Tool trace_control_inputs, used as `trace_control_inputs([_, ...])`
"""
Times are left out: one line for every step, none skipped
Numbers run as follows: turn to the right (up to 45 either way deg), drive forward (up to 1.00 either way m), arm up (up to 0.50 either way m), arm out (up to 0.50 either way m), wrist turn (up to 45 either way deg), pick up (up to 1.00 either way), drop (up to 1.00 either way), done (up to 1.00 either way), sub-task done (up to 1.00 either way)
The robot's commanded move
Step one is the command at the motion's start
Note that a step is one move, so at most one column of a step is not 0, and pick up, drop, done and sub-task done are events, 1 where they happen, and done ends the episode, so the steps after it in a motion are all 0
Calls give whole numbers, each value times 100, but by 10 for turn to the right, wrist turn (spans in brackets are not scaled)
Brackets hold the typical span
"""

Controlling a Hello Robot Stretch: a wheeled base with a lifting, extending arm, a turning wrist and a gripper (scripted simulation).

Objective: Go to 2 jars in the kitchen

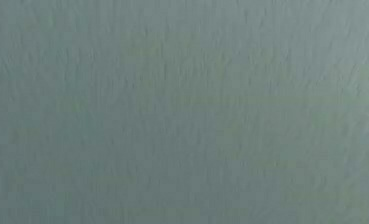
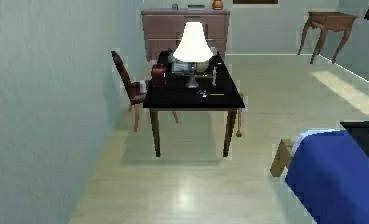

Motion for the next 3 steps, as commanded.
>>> trace_control_inputs([-450, 0, 0, 0, 0, 0, 0, 0, 0])
trace_control_inputs([-450, 0, 0, 0, 0, 0, 0, 0, 0])
trace_control_inputs([-450, 0, 0, 0, 0, 0, 0, 0, 0])
